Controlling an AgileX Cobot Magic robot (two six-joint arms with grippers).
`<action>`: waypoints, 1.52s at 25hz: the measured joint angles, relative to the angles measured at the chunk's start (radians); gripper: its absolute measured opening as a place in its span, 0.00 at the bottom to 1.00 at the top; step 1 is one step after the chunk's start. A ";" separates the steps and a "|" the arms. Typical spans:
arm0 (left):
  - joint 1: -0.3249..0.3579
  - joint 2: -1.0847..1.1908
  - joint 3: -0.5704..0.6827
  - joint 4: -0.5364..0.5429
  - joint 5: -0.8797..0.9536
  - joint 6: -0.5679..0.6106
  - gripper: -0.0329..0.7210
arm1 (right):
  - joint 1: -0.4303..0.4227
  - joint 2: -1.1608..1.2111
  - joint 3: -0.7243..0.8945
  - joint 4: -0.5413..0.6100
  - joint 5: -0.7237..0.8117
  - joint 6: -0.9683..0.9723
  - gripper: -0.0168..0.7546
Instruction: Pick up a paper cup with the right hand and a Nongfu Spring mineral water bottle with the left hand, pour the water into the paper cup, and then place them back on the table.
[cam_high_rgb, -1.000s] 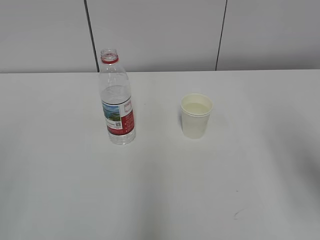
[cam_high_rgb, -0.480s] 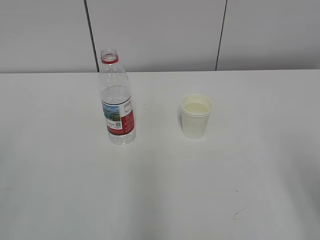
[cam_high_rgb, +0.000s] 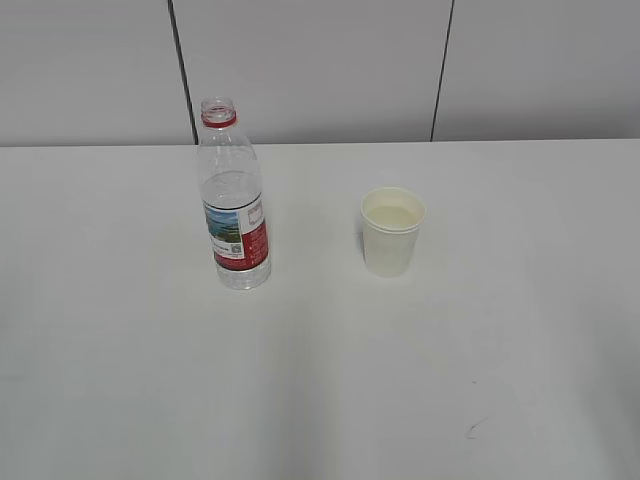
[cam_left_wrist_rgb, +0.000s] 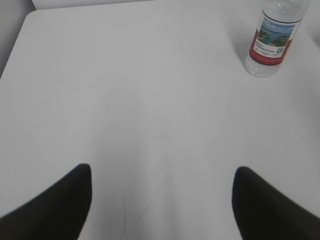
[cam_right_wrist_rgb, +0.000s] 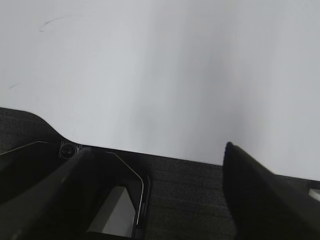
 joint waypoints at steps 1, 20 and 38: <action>0.000 0.000 0.000 0.000 0.000 0.000 0.73 | 0.000 -0.014 0.002 0.000 -0.007 0.000 0.78; 0.000 0.000 0.000 0.000 0.000 0.000 0.73 | 0.000 -0.446 0.007 0.000 -0.014 0.009 0.78; 0.000 0.000 0.000 -0.007 0.000 0.000 0.73 | 0.000 -0.566 0.009 0.000 -0.007 0.014 0.78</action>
